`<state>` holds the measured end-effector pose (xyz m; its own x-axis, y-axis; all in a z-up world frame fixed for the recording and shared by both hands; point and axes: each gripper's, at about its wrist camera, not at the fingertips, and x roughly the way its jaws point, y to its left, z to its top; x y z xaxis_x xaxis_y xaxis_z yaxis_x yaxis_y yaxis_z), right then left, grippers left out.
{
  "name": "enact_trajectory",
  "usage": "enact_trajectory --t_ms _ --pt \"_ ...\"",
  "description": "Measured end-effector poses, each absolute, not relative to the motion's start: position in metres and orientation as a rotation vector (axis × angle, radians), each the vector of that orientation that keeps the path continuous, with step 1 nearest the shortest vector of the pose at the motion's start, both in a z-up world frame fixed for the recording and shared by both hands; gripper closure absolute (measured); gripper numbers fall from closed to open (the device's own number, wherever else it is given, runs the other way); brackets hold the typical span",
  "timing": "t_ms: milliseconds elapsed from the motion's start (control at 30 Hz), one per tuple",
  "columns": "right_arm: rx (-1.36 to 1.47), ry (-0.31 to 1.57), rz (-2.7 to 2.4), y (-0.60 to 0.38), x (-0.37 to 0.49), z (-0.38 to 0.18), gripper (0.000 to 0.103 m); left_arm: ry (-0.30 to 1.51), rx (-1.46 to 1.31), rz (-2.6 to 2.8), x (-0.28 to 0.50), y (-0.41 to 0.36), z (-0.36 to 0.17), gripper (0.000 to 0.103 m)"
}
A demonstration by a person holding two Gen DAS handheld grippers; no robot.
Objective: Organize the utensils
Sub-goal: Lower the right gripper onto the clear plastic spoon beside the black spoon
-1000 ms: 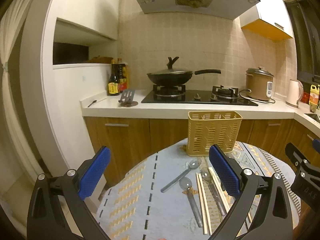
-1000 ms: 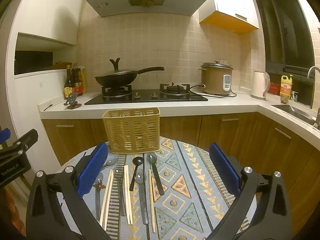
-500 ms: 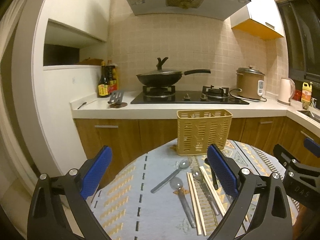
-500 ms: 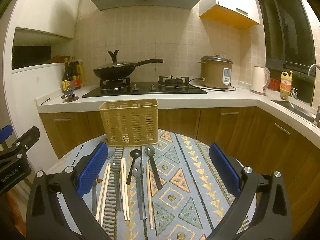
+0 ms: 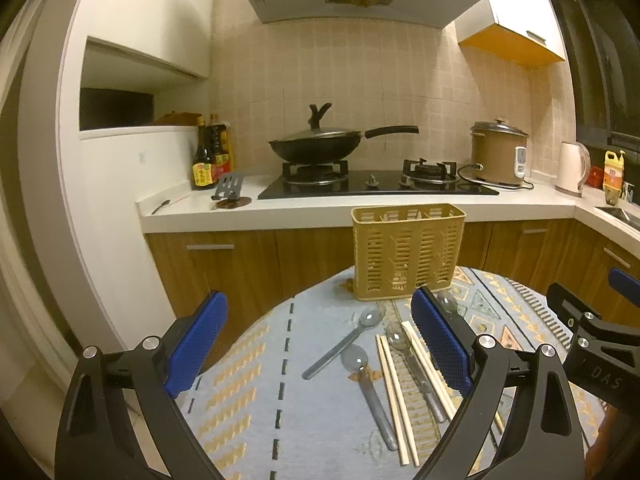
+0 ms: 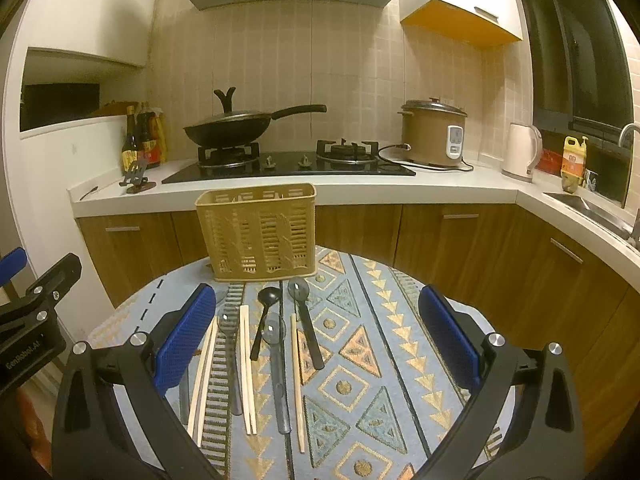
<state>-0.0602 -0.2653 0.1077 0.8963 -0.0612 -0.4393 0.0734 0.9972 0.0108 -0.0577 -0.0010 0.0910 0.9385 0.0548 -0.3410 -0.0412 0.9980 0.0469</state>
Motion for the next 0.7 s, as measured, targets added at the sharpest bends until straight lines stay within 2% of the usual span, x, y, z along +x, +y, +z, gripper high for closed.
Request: enact_trajectory --t_ms 133,433,467,600,633,700 --pt "0.022 0.501 -0.093 -0.27 -0.05 0.098 0.006 0.399 0.039 0.009 -0.044 0.006 0.079 0.012" --pt "0.093 0.584 -0.075 -0.294 -0.027 0.079 0.006 0.671 -0.03 -0.24 0.025 0.063 0.036 0.015" --pt "0.088 0.58 -0.075 -0.296 -0.023 0.079 0.006 0.691 -0.024 -0.275 0.032 0.064 0.033 0.02" --pt "0.047 0.589 -0.071 -0.297 -0.005 0.08 0.006 0.777 0.04 -0.367 0.063 0.056 0.02 0.028" --pt "0.036 0.615 -0.066 -0.295 0.004 0.079 0.006 0.797 0.055 -0.386 0.072 0.053 0.017 0.036" --pt "0.01 0.689 -0.048 -0.292 0.024 0.075 0.006 0.868 0.071 -0.449 0.095 0.046 0.008 0.039"
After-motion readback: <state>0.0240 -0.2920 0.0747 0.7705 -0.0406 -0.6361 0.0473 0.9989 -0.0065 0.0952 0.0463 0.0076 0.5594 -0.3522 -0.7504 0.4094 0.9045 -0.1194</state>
